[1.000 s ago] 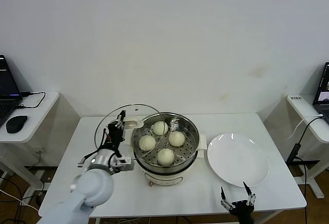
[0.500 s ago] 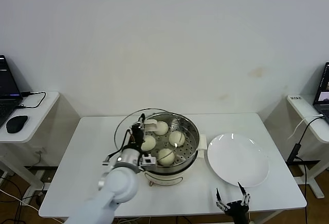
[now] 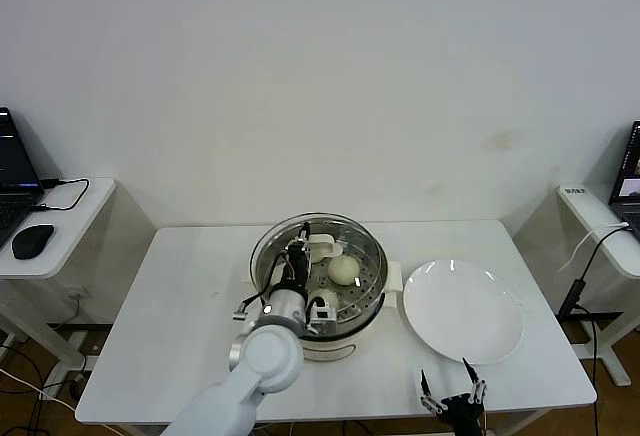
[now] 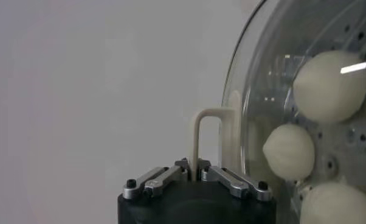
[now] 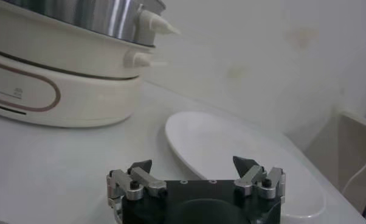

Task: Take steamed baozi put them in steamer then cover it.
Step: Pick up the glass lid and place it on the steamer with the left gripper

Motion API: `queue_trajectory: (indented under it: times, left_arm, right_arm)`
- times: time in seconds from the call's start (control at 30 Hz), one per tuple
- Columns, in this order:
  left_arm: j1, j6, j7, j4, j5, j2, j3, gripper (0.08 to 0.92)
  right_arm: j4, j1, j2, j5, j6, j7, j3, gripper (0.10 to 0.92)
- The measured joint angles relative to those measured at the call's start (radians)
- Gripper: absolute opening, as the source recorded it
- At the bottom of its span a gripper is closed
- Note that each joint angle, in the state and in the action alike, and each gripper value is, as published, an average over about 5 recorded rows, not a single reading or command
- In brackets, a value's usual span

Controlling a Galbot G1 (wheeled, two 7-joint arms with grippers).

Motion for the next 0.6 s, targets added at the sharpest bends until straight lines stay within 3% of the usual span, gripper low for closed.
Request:
queue_trajectory:
  times: [0.6]
  left_arm:
    - [0.012,-0.017,-0.008,0.046,0.048,-0.049,-0.001,0.149]
  right_arm:
    - [-0.018,0.004,0.0,-0.004,0.009,0.0,0.0,0.823]
